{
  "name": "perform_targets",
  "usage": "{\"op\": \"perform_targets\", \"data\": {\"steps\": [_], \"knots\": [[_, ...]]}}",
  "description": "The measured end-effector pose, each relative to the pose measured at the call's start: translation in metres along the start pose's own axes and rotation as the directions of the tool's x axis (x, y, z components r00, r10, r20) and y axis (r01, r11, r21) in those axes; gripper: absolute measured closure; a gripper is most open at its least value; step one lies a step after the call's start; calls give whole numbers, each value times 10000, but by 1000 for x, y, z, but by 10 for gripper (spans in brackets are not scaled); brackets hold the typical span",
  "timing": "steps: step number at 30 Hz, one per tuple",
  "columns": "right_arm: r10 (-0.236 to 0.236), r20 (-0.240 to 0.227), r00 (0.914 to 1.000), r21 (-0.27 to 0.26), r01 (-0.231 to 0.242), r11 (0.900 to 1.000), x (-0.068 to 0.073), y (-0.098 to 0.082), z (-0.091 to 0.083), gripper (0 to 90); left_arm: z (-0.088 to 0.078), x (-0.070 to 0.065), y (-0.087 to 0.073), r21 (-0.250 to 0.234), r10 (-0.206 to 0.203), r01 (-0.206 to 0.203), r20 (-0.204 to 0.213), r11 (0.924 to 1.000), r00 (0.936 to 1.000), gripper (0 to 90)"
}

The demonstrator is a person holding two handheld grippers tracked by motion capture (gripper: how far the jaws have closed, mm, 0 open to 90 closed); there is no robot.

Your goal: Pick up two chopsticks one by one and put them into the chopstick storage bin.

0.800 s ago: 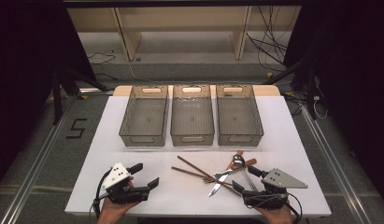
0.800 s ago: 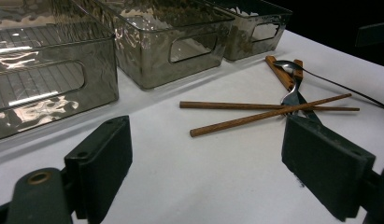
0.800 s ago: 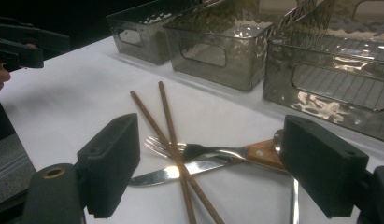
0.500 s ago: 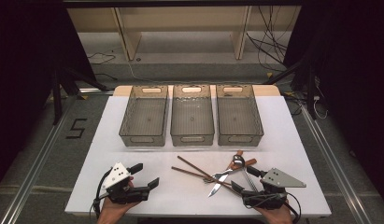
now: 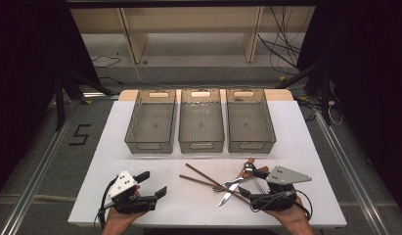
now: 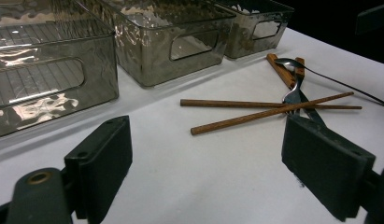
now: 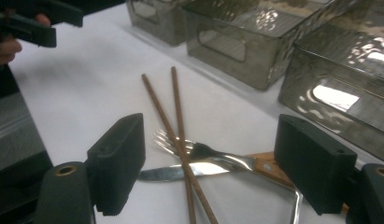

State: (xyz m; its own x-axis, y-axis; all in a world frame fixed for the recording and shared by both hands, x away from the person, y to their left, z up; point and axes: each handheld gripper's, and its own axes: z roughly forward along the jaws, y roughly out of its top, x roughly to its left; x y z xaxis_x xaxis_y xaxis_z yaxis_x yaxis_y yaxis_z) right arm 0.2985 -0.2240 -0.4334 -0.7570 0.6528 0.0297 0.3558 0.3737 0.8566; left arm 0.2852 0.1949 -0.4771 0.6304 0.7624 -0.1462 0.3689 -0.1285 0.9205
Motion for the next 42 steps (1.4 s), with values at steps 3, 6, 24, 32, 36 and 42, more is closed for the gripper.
{"op": "perform_targets", "data": {"steps": [3, 6, 24, 32, 36, 42], "knots": [[-470, -166, 9988, 625, 479, 9969, 2, 12, 7, 305, 0, 0, 0, -1, -2, 2, -3, 10000, 10000, 159], [-864, -402, 9955, 1281, 909, 9876, 5, 22, 17, 347, 0, 1, 0, -3, 11, -11, -10, 10000, 10000, 159], [-2258, -1248, 9661, 4049, 2574, 8774, 21, 30, 80, 610, -1, 1, 0, 21, -5, 5, 16, 10000, 10000, 159], [-2657, -1300, 9553, 4483, 2956, 8436, 22, 28, 95, 682, -1, 1, 0, -1, -43, 43, 13, 10000, 10000, 159], [-2781, -1256, 9523, 4646, 3042, 8316, 22, 27, 99, 711, -1, 1, 0, -9, -70, 70, 26, 10000, 10000, 159], [-2799, -1372, 9502, 4925, 3106, 8130, 23, 25, 104, 730, 0, 2, 0, 9, -71, 71, 26, 10000, 10000, 159]]}}
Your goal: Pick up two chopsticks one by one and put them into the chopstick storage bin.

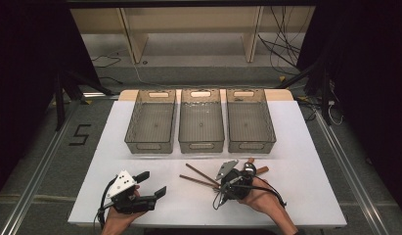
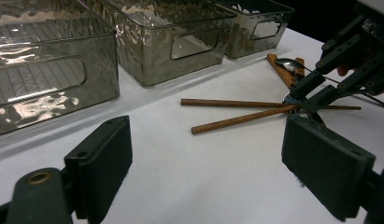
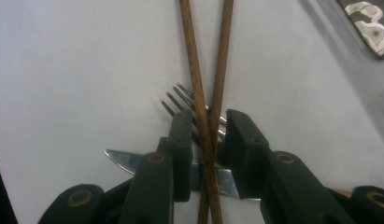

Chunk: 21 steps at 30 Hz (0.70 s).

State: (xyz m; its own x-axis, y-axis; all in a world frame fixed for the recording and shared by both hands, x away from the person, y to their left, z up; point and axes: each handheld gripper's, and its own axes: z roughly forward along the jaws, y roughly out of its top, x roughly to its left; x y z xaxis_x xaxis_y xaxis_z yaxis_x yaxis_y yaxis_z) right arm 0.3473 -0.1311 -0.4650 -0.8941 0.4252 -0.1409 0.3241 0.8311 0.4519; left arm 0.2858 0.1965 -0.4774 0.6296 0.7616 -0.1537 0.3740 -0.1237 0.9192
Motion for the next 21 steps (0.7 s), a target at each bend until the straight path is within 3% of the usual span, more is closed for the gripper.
{"op": "perform_targets", "data": {"steps": [9, 21], "knots": [[-177, 23, 9998, 222, 176, 9996, 0, 1, 3, 836, 0, 0, 0, 34, 6, -6, 1, 10000, 10000, 159], [-266, -230, 9994, 75, 268, 9996, 0, 2, -2, 855, 0, 0, 0, 66, 42, -42, -5, 10000, 10000, 159]]}}
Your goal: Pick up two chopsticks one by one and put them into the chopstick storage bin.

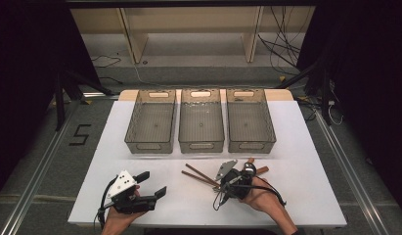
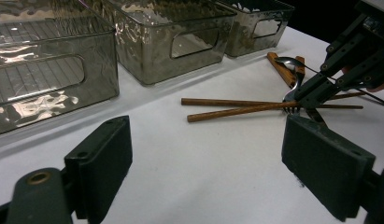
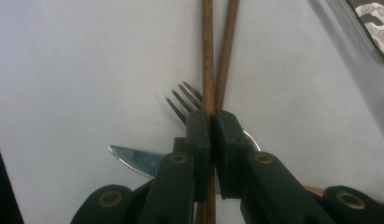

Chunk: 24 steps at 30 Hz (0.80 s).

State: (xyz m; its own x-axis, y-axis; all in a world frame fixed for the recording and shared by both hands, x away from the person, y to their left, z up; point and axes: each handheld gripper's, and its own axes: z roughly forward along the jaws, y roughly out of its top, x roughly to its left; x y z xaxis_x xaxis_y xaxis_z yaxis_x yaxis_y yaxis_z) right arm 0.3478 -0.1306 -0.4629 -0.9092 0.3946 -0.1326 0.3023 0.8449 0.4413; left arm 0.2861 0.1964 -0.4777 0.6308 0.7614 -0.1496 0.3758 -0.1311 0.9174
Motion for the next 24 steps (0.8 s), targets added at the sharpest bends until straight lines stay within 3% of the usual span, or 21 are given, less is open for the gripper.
{"op": "perform_targets", "data": {"steps": [6, 13, 18, 24], "knots": [[62, -28, 10000, -181, -63, 9998, 0, 1, -3, 857, 0, 0, 0, 11, -23, 23, -10, 10000, 10000, 159], [351, 50, 9994, -1010, -345, 9943, -3, 4, -15, 857, 1, 0, 0, 85, -103, 103, -33, 9999, 9999, 159], [637, 172, 9978, -1621, -601, 9849, -3, 7, -23, 857, 4, -3, 2, 125, -449, 448, 74, 9989, 9990, 159], [1016, 241, 9945, -2454, -927, 9650, -2, 11, -31, 857, 11, -9, 9, 191, -967, 961, 342, 9952, 9947, 161]]}}
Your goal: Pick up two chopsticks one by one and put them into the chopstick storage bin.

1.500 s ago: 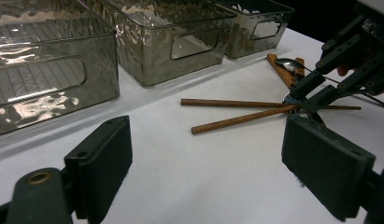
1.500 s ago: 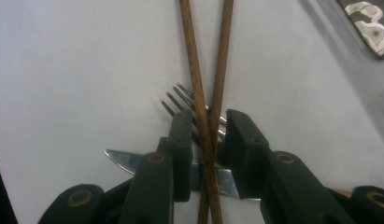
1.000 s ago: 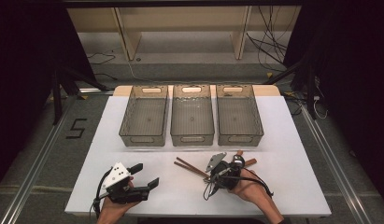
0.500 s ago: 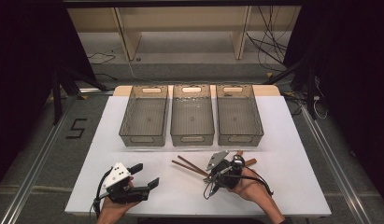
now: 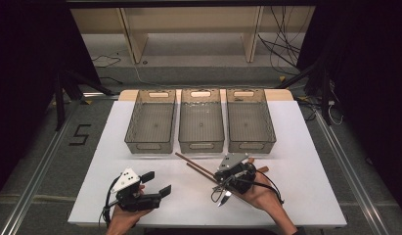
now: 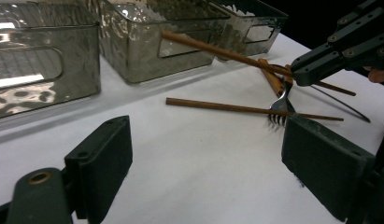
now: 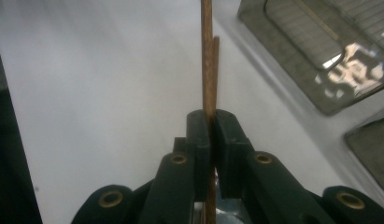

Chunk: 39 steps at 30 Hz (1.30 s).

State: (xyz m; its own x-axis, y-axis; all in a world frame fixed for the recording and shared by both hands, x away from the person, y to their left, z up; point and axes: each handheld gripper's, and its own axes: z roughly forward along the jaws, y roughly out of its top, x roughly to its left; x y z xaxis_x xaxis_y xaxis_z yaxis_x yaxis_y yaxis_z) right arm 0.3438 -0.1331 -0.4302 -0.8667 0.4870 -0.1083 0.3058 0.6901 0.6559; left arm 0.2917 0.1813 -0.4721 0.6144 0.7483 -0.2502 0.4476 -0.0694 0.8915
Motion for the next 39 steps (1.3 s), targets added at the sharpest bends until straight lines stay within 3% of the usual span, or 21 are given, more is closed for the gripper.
{"op": "perform_targets", "data": {"steps": [2, 7, 9, 16, 20, 23, 24, 25, 28, 29, 31, 33, 37, 39], "knots": [[197, 21, 9998, -514, -196, 9985, 1, 4, -4, 857, 5, -3, 5, 19, -144, 144, 127, 9999, 9998, 162], [520, 16, 9986, -1106, -515, 9925, 3, 8, -6, 856, 16, -8, 19, 34, -735, 734, 517, 9973, 9960, 167], [581, 47, 9983, -1287, -570, 9900, 4, 9, -6, 857, 19, -10, 22, 41, -772, 770, 530, 9970, 9956, 167], [734, 2, 9973, -1760, -723, 9817, 7, 12, -7, 856, 39, -17, 42, 205, -1461, 1448, 1040, 9893, 9838, 171], [739, -44, 9973, -2029, -732, 9765, 12, 14, -6, 856, 48, -17, 54, 137, -2232, 2235, 1396, 9746, 9647, 194], [748, -66, 9972, -2195, -745, 9728, 14, 15, -5, 856, 52, -18, 57, 134, -2379, 2385, 1472, 9710, 9601, 219], [744, -63, 9972, -2262, -739, 9713, 14, 15, -5, 856, 55, -19, 59, 196, -2648, 2650, 1547, 9641, 9518, 232], [744, -63, 9972, -2262, -739, 9713, 14, 15, -5, 856, 55, -19, 59, 196, -2648, 2650, 1547, 9641, 9518, 248], [726, -76, 9973, -2360, -723, 9691, 17, 16, -4, 856, 63, -19, 58, 390, -3264, 3251, 1900, 9449, 9259, 319], [732, -65, 9973, -2380, -727, 9685, 17, 16, -4, 856, 65, -19, 58, 472, -3369, 3343, 1976, 9413, 9206, 352], [708, -82, 9975, -2390, -707, 9684, 18, 16, -3, 856, 68, -21, 57, 598, -3537, 3491, 2100, 9352, 9115, 419], [718, -41, 9974, -2456, -706, 9668, 19, 17, -3, 856, 69, -21, 57, 670, -3603, 3543, 2124, 9327, 9083, 485], [708, -21, 9975, -2478, -691, 9663, 19, 17, -2, 856, 73, -21, 56, 828, -3946, 3863, 2426, 9186, 8863, 606], [684, -5, 9977, -2494, -663, 9661, 19, 17, -2, 856, 74, -21, 56, 877, -4056, 3966, 2484, 9138, 8796, 651]]}}
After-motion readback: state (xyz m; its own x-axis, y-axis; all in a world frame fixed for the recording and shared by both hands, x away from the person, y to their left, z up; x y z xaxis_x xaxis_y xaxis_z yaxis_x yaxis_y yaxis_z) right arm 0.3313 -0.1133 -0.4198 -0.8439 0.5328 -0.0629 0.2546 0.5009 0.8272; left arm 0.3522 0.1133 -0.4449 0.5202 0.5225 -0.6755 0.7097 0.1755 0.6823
